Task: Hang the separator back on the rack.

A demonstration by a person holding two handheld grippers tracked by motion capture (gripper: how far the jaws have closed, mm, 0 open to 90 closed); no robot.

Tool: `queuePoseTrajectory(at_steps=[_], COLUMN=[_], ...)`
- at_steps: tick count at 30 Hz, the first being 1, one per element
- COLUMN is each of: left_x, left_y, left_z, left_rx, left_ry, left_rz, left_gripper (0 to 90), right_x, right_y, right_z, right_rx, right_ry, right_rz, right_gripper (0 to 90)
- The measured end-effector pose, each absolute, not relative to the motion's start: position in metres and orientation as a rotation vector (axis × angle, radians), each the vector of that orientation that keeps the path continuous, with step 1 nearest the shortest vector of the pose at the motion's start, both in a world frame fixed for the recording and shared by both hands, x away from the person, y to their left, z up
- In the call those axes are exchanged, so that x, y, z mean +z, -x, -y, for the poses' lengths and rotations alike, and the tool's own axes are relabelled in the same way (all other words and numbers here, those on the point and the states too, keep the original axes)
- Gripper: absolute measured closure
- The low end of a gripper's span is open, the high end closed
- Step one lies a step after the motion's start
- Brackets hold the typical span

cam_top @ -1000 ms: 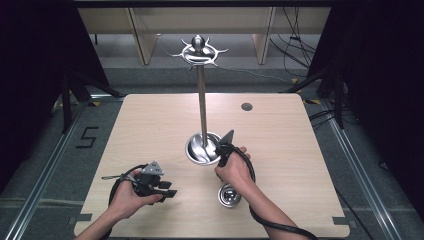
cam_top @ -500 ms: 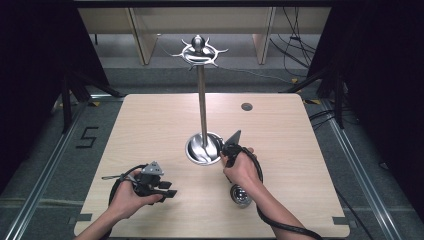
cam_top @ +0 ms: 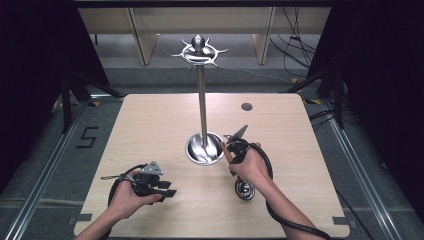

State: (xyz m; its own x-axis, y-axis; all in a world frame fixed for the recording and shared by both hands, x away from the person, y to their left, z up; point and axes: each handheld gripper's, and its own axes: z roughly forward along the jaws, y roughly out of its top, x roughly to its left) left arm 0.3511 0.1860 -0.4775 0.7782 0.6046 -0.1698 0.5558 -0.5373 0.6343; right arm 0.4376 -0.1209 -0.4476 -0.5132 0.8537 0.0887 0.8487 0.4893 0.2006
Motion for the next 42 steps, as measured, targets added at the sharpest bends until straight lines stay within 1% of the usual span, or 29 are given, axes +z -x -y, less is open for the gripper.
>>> queuePoseTrajectory(at_steps=[1,7,8,10,13,14,17,19,23,24,25,31,34,36,42], left_x=[-0.477,-0.477,-0.477,-0.477,-0.477,-0.477,-0.477,-0.477,-0.477,-0.477,-0.477,-0.477,-0.477,-0.477,-0.477], left_y=[-0.351,-0.351,-0.350,-0.351,-0.351,-0.351,-0.351,-0.351,-0.351,-0.351,-0.351,-0.351,-0.351,-0.351,-0.351], left_z=[-0.186,-0.186,-0.185,-0.187,-0.187,-0.187,-0.187,-0.187,-0.187,-0.187,-0.187,-0.188,-0.188,-0.188,-0.187], left_rx=[0.096,0.096,0.095,0.100,0.100,0.101,0.101,0.105,0.103,0.103,0.103,0.103,0.105,0.105,0.114], left_ry=[-2.279,-2.257,-2.231,-2.240,-2.241,-2.240,-2.239,-2.239,-2.235,-2.235,-2.234,-2.234,-2.240,-2.240,-2.228], left_rz=[-0.854,-0.867,-0.888,-0.883,-0.882,-0.883,-0.883,-0.882,-0.884,-0.883,-0.883,-0.885,-0.883,-0.881,-0.888], left_gripper=[58.8,58.7,58.6,58.5,58.6,58.6,58.4,58.4,58.4,58.3,58.3,58.3,58.3,58.3,58.1], right_x=[-0.443,-0.424,-0.420,-0.413,-0.403,-0.400,-0.390,-0.386,-0.376,-0.373,-0.371,-0.357,-0.349,-0.345,-0.344], right_y=[-0.435,-0.438,-0.439,-0.441,-0.441,-0.444,-0.447,-0.451,-0.452,-0.457,-0.459,-0.473,-0.477,-0.477,-0.460], right_z=[0.121,0.136,0.139,0.144,0.147,0.151,0.157,0.162,0.166,0.171,0.172,0.181,0.186,0.191,0.198], right_rx=[0.355,0.551,0.582,0.684,0.754,0.787,0.887,0.975,1.107,1.131,1.168,1.231,1.234,1.247,1.293], right_ry=[-1.587,-1.433,-1.440,-1.405,-1.473,-1.403,-1.360,-1.251,-1.279,-1.187,-1.194,-1.036,-1.007,-0.981,-0.974], right_rz=[-2.680,-2.673,-2.658,-2.622,-2.577,-2.569,-2.521,-2.479,-2.393,-2.392,-2.357,-2.321,-2.302,-2.277,-2.263], right_gripper=[69.8,69.8,69.9,69.9,69.9,69.9,69.9,69.9,69.9,69.9,69.9,69.9,69.9,69.9,69.9])
